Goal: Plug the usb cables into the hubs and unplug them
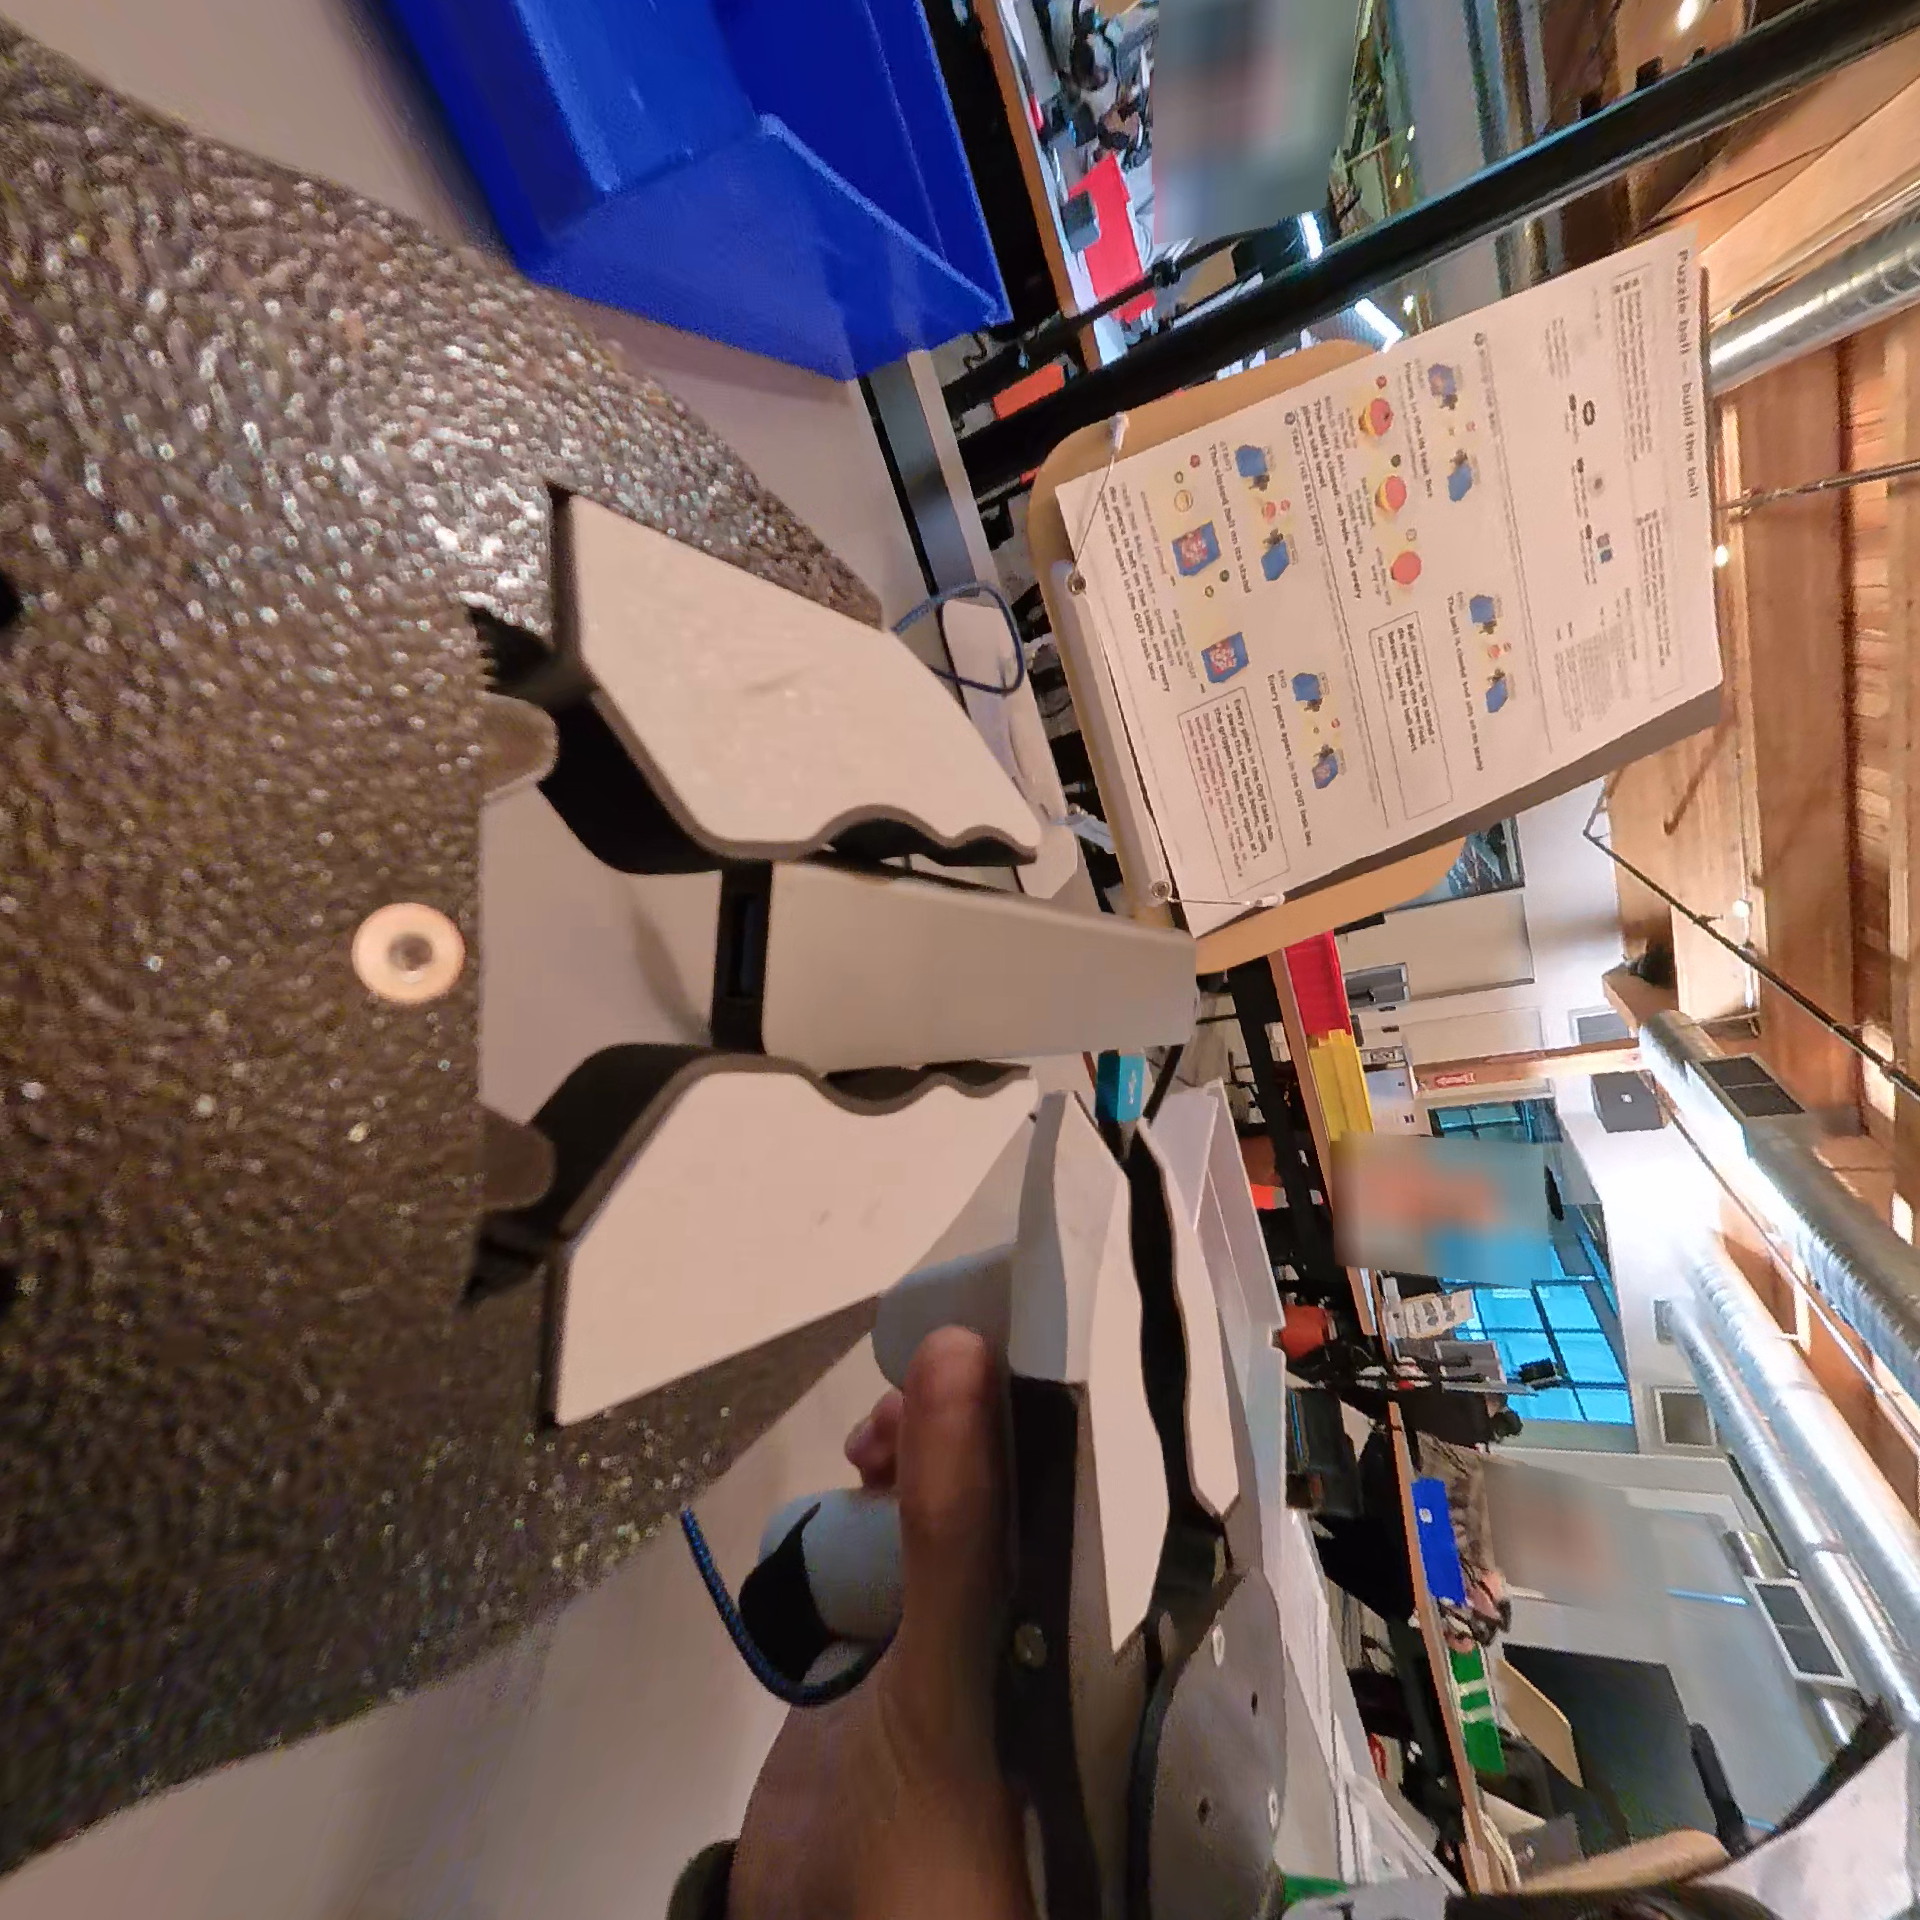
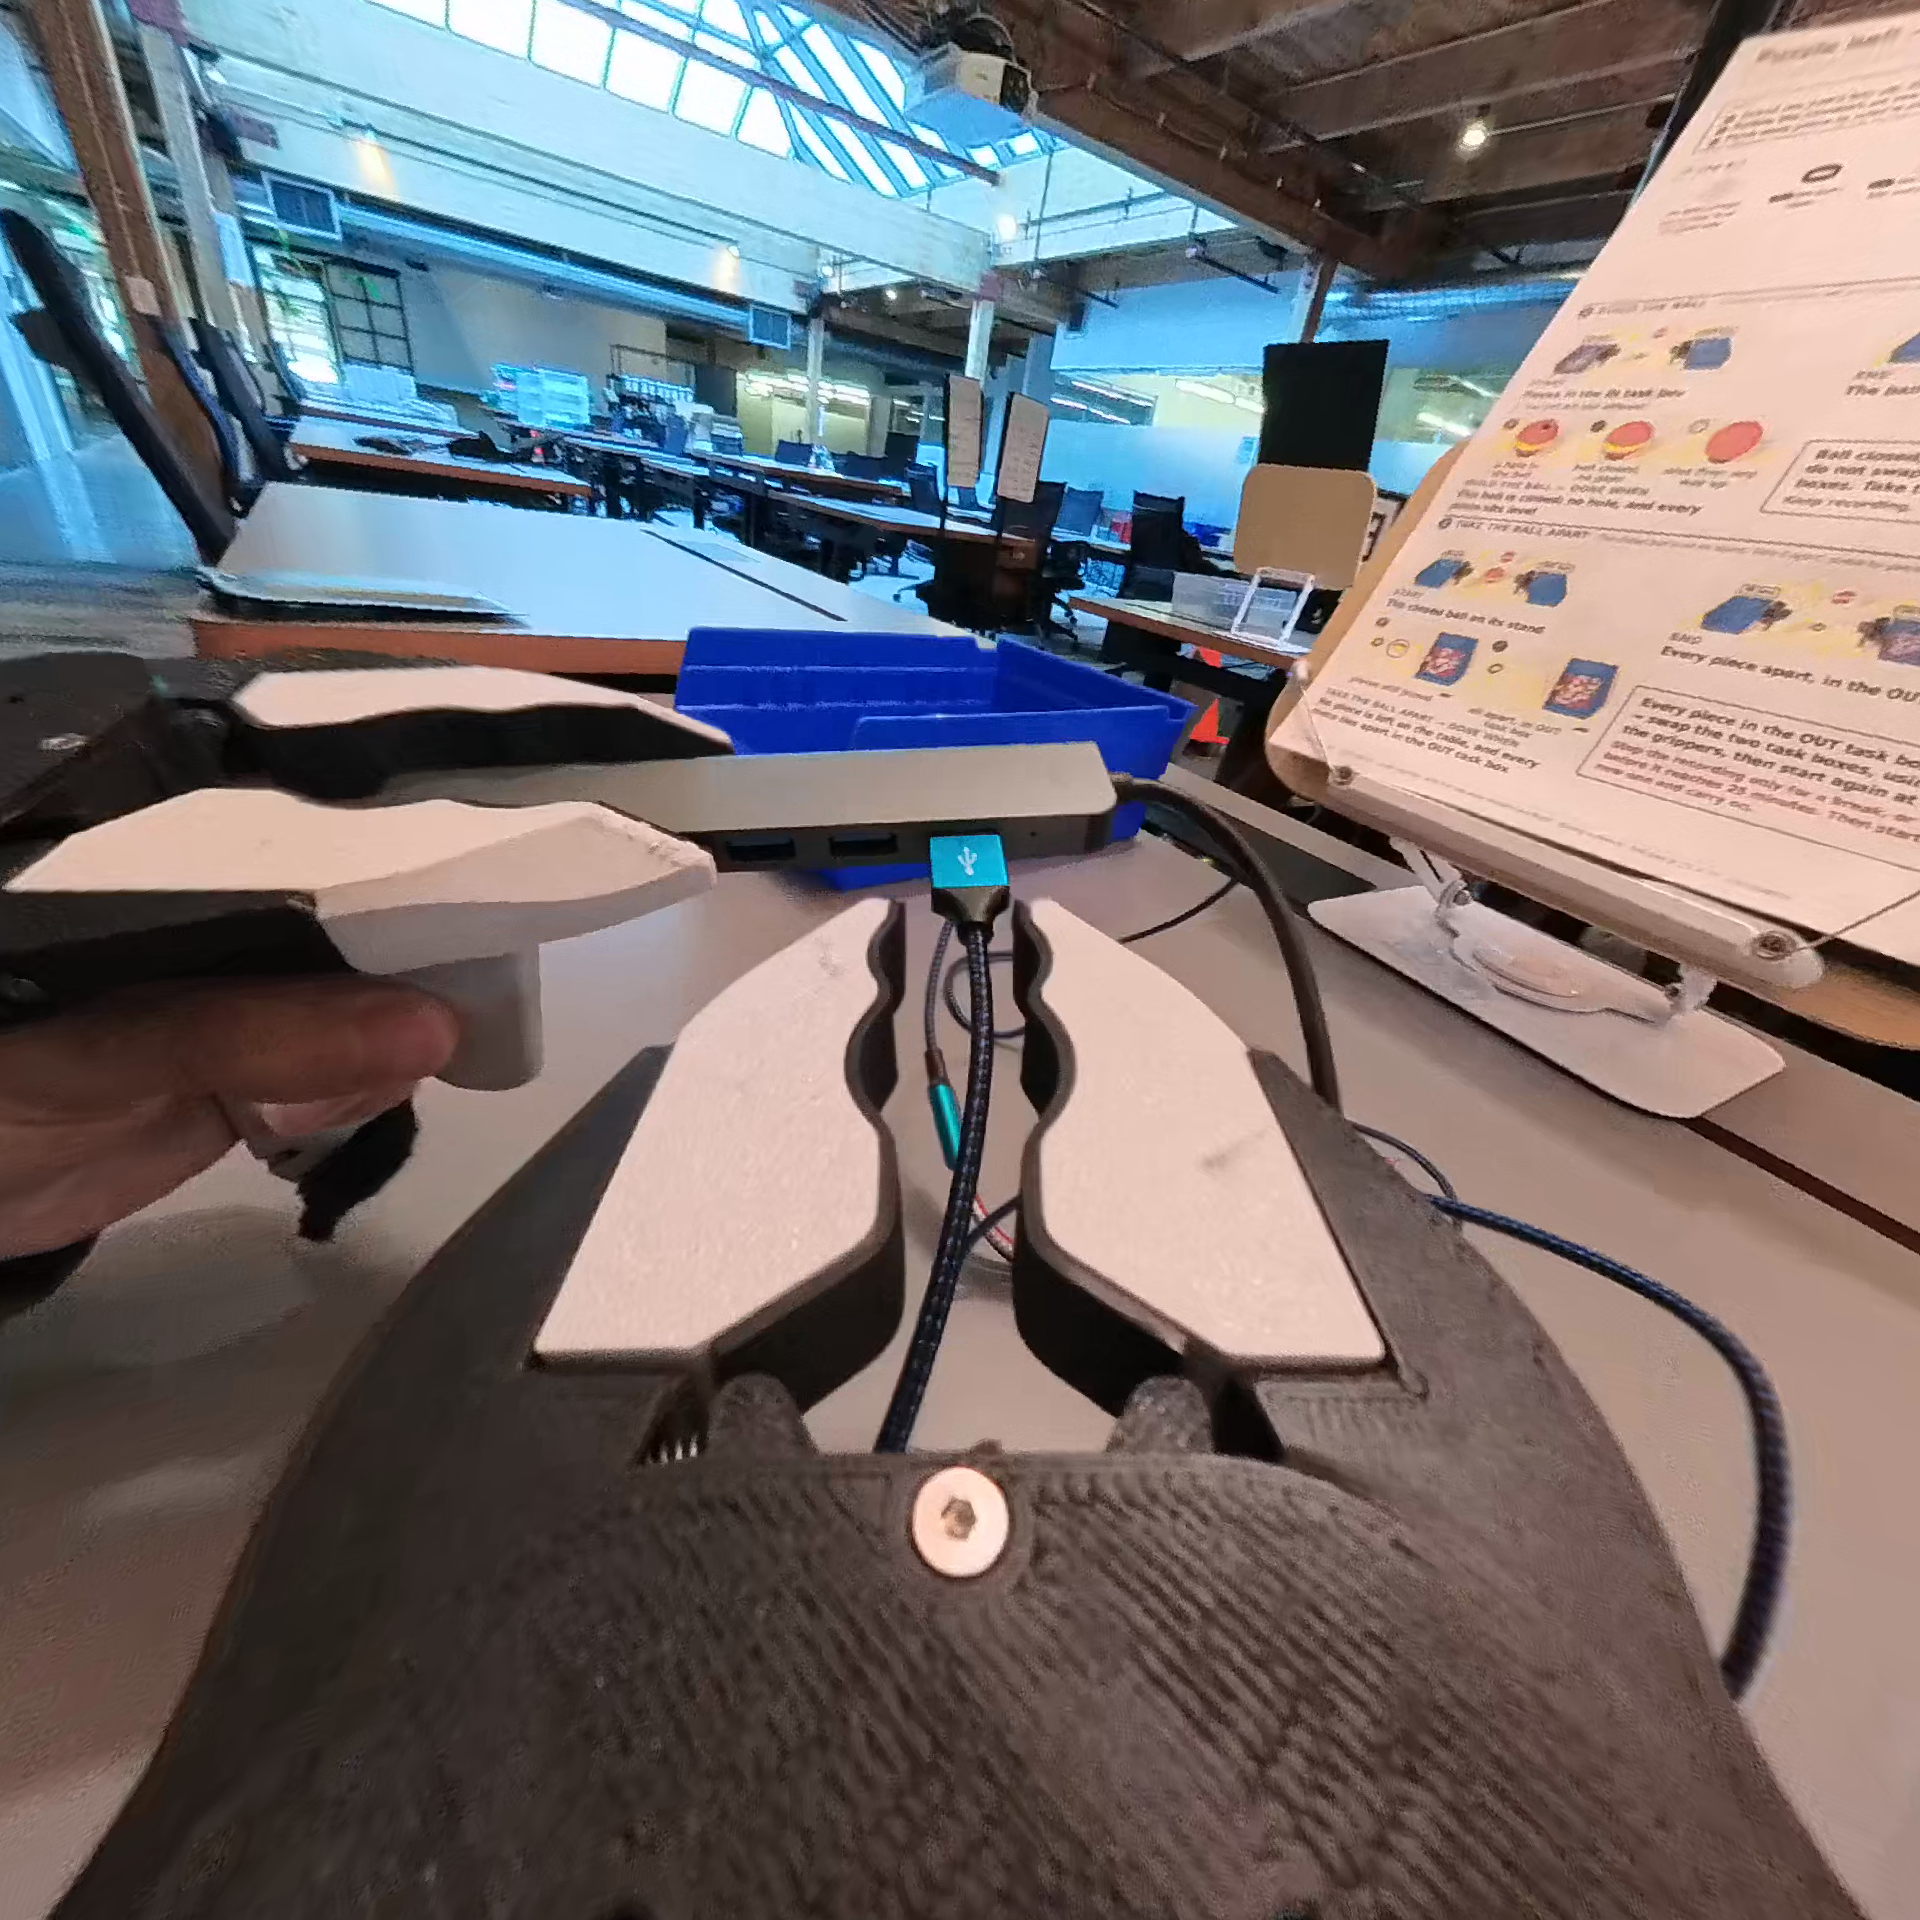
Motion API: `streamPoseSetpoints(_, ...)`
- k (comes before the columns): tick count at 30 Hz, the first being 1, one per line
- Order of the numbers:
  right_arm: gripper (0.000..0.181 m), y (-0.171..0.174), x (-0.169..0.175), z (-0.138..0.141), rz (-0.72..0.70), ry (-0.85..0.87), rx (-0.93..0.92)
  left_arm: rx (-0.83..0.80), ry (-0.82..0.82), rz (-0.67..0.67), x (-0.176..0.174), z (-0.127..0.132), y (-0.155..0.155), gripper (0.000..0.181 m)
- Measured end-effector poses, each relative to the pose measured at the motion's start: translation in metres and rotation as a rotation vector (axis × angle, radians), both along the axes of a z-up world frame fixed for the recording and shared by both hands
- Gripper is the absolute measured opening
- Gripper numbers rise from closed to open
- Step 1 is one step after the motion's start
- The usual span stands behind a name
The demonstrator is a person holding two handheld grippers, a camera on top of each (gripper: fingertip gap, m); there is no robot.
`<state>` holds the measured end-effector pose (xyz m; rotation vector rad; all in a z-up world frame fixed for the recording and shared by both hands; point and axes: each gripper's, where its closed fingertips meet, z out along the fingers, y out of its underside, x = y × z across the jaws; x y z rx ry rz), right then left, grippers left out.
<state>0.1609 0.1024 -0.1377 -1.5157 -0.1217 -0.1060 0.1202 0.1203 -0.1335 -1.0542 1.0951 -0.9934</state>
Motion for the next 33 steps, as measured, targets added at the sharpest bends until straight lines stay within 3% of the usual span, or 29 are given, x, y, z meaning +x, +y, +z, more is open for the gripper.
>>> streamPoseSetpoints(6, 0.015, 0.018, -0.002, 0.003, 0.010, 0.009, 0.022, -0.089, -0.005, 0.092, -0.004, -0.005, 0.009, 0.035)
streamPoseSetpoints(12, 0.014, 0.045, -0.008, -0.014, 0.080, -0.031, -0.098, -0.119, 0.012, 0.187, -0.012, -0.021, 0.032, 0.035)
streamPoseSetpoints(22, 0.014, 0.083, 0.011, -0.042, 0.021, 0.039, -0.197, -0.049, 0.126, 0.171, 0.007, -0.042, 0.082, 0.036)
streamPoseSetpoints(24, 0.014, 0.072, 0.030, -0.042, -0.091, -0.036, -0.201, -0.077, 0.103, 0.386, -0.016, -0.041, 0.128, 0.035)
streamPoseSetpoints(25, 0.014, 0.064, 0.037, -0.042, -0.106, -0.017, -0.197, -0.188, 0.080, 0.414, -0.029, -0.042, 0.154, 0.035)
streamPoseSetpoints(27, 0.014, 0.051, 0.041, -0.034, -0.046, 0.094, -0.145, -0.275, 0.037, 0.379, -0.042, -0.039, 0.179, 0.035)
streamPoseSetpoints(29, 0.014, 0.036, 0.053, -0.016, -0.099, 0.041, -0.120, -0.226, 0.024, 0.391, -0.050, -0.033, 0.183, 0.035)
streamPoseSetpoints(33, 0.014, 0.002, 0.076, 0.050, -0.169, -0.065, -0.061, -0.211, -0.027, 0.380, -0.058, -0.031, 0.175, 0.035)
